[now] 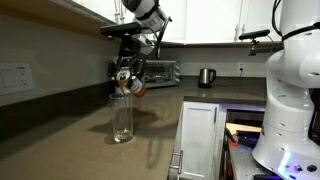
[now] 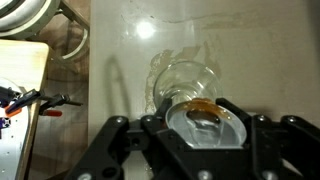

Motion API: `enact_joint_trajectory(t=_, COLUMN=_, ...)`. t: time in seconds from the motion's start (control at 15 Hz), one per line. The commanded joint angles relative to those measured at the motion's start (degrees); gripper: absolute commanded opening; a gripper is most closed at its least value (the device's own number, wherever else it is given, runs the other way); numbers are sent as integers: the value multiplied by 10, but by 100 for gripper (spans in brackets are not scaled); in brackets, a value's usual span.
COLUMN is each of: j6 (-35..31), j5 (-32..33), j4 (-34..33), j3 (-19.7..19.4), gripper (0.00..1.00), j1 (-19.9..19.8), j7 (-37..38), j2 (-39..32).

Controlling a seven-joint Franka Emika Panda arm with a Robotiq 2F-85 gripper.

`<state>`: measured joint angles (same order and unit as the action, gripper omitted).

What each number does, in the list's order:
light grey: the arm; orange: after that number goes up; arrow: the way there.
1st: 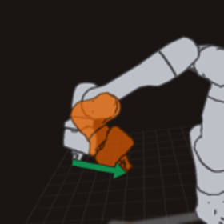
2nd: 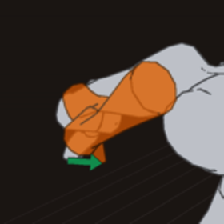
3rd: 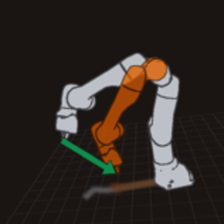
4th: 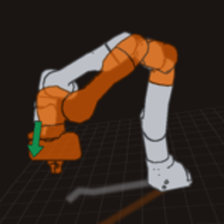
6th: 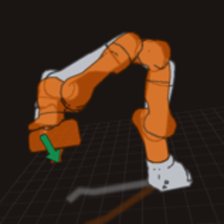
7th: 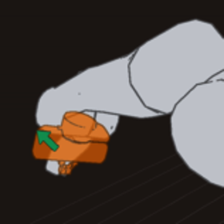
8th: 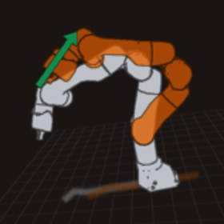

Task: Pour the contents from the can into the glass cup then put the can on the table

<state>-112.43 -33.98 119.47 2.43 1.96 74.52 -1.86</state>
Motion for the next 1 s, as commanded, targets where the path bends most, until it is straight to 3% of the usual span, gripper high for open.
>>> enact_joint_trajectory(t=0.0, j6=-4, j5=39, j4=-11, j3=9, gripper=25, j1=16, j7=65, j2=9)
enact_joint_trajectory(t=0.6, j6=2, j5=128, j4=-19, j3=23, gripper=25, j1=33, j7=178, j2=13)
enact_joint_trajectory(t=0.93, j6=7, j5=152, j4=-19, j3=27, gripper=25, j1=34, j7=205, j2=17)
